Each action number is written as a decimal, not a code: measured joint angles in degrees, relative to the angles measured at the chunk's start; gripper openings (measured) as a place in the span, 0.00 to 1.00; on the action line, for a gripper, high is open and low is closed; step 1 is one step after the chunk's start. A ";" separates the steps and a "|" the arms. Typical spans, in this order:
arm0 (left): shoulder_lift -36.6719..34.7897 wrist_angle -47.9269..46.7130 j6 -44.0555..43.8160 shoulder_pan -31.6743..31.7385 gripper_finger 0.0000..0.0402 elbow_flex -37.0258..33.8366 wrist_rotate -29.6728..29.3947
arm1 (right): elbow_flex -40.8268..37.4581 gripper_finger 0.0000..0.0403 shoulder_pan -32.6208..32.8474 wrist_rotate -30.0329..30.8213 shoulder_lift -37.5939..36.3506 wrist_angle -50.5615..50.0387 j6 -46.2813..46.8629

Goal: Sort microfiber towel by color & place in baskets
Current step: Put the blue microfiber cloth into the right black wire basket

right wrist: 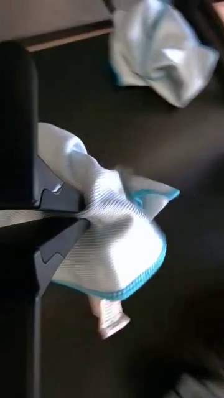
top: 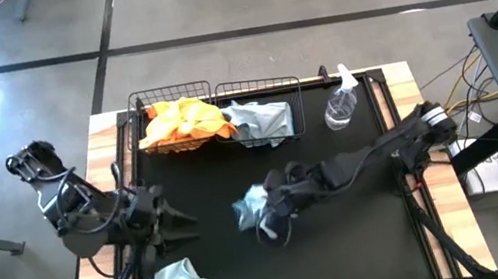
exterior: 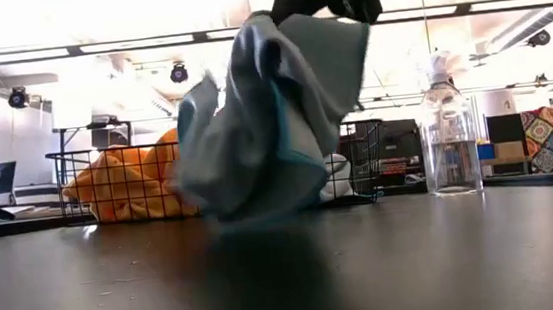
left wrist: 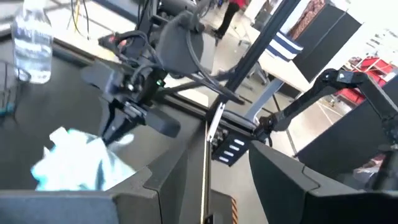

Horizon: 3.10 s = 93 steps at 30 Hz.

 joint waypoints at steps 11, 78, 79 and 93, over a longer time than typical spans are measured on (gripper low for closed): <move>0.34 -0.58 2.21 -0.03 0.39 1.83 -3.16 | 0.00 0.02 -4.87 20.62 -8.87 -0.18 -4.10; 0.60 -12.38 19.08 -0.03 0.39 14.98 -6.18 | 0.11 0.03 -30.54 19.14 -11.37 5.86 -18.99; 0.60 -12.38 18.95 -0.03 0.39 14.98 -6.18 | 0.11 0.03 -30.54 19.63 -11.37 5.85 -18.98; 0.60 -12.45 18.44 -0.06 0.39 14.97 -6.16 | 0.10 0.03 -31.61 15.99 -11.12 5.91 -20.50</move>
